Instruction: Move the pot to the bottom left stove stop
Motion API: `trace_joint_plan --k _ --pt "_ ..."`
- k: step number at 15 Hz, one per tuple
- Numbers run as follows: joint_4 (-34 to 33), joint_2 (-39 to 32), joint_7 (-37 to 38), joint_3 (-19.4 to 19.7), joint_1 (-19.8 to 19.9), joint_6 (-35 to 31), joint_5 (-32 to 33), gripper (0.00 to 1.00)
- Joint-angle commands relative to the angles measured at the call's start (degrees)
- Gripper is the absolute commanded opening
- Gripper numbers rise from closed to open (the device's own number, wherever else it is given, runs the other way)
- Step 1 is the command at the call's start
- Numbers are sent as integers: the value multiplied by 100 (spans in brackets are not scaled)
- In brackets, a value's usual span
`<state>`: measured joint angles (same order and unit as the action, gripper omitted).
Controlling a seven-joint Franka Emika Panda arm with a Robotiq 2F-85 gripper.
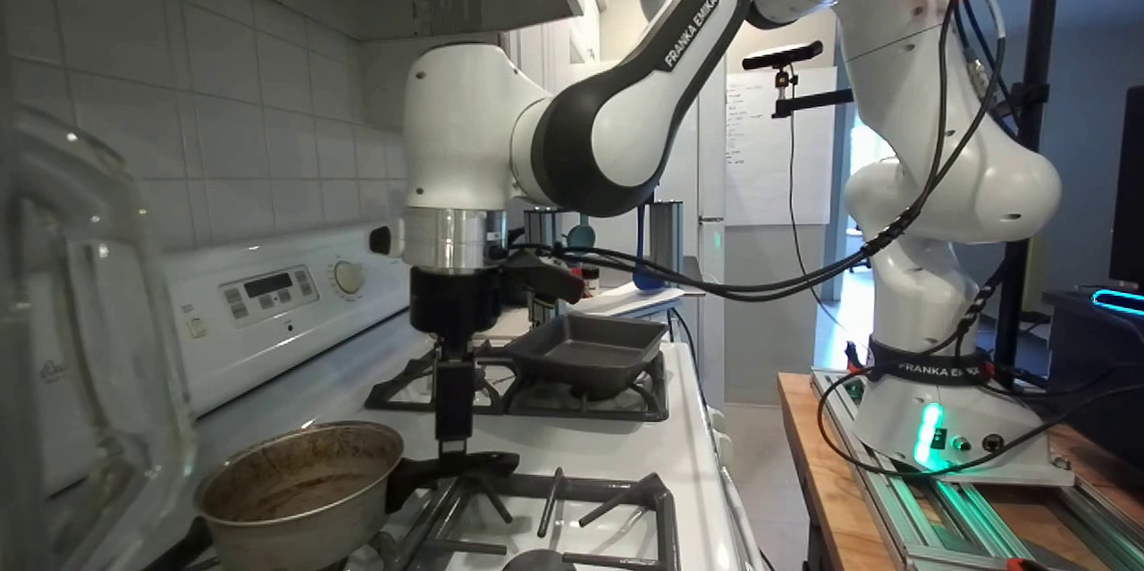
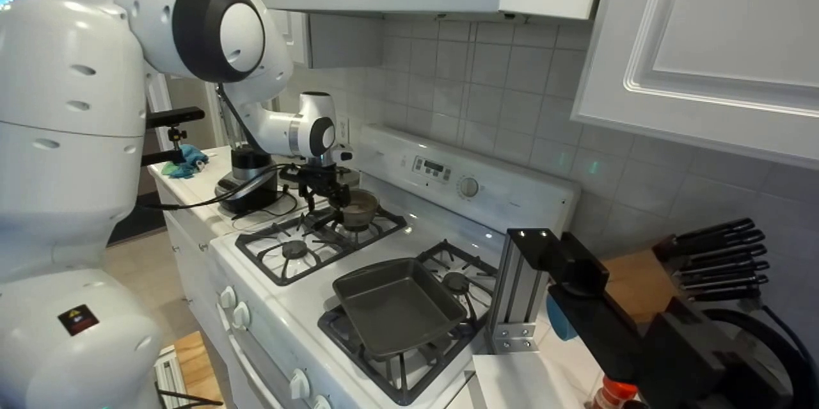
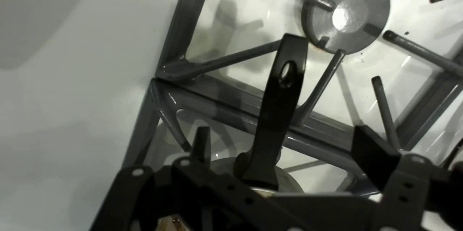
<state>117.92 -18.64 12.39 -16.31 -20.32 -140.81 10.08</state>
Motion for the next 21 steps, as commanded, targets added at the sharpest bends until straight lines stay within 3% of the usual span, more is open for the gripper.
trace_joint_plan --k 1,4,12,17,21 --pt "-545 -477 223 252 -275 113 171 90" --pt "-743 -661 297 400 -392 149 143 57" --pt "-971 -779 644 625 -619 243 113 3" --pt "-891 -635 1122 614 -691 349 -42 7" --pt "-634 -268 2250 599 -798 370 -389 7"
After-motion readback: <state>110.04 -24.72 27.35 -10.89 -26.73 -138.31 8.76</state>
